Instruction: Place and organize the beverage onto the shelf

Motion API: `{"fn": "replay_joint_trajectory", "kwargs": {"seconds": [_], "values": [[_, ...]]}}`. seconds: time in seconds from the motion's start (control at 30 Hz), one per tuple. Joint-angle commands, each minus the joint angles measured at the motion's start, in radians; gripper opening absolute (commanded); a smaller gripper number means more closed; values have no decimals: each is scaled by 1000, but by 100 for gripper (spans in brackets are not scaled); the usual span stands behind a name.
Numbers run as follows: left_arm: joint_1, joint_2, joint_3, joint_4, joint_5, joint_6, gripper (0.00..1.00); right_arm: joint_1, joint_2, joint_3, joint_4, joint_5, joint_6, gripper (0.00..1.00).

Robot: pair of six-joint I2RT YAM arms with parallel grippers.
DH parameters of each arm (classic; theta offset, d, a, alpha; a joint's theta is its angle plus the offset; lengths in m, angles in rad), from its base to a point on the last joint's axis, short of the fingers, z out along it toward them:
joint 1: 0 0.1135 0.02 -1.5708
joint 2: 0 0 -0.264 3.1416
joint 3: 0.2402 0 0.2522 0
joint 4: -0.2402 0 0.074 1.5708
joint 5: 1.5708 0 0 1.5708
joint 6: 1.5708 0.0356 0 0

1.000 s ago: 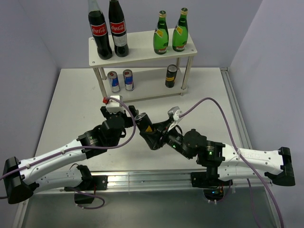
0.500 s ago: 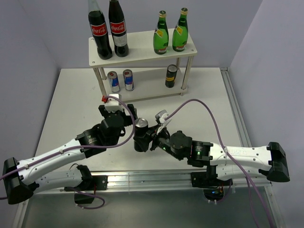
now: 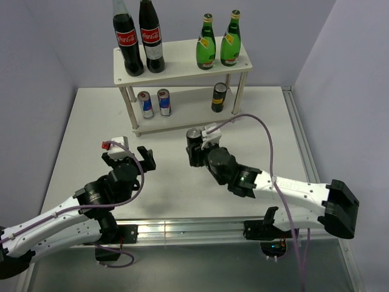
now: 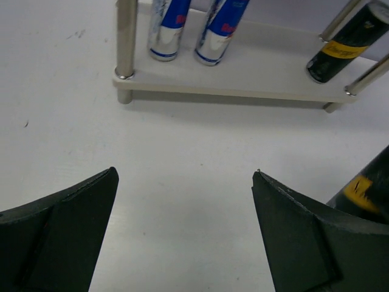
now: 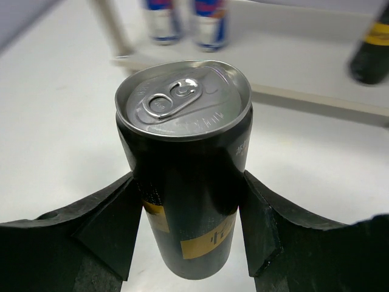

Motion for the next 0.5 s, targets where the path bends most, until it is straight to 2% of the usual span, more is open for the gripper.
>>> {"fn": "replay_joint_trajectory", "kwargs": {"seconds": [0.0, 0.17, 0.47], "values": [[-5, -11, -20, -96, -89, -118, 99, -142, 62, 96, 164, -13, -68, 0], [-3, 15, -27, -142, -164, -170, 99, -295, 256, 206, 264, -51, -116, 0], [-5, 24, -46, -104, -152, -140, 99, -412, 558, 467, 347, -46, -141, 0]]}}
